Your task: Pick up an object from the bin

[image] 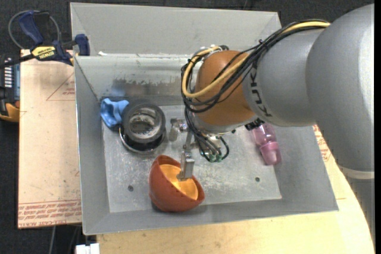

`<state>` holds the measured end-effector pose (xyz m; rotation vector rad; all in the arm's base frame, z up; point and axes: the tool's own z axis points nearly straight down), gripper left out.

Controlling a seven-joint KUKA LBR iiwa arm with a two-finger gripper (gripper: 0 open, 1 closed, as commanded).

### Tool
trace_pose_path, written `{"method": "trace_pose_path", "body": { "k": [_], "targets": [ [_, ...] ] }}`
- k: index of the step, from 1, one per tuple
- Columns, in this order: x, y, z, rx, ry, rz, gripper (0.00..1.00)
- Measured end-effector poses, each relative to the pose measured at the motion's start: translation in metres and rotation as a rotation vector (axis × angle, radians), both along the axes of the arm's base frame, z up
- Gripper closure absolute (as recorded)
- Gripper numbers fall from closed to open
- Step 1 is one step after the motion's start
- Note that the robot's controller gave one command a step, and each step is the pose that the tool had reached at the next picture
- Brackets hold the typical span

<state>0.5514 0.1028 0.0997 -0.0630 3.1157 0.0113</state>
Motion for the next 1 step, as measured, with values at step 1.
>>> {"method": "trace_pose_path", "body": {
  "k": [1],
  "targets": [
    [-0.0282,0.0063,-0.0297,0.002,-0.001,-0.031,0.0]
  ]
}}
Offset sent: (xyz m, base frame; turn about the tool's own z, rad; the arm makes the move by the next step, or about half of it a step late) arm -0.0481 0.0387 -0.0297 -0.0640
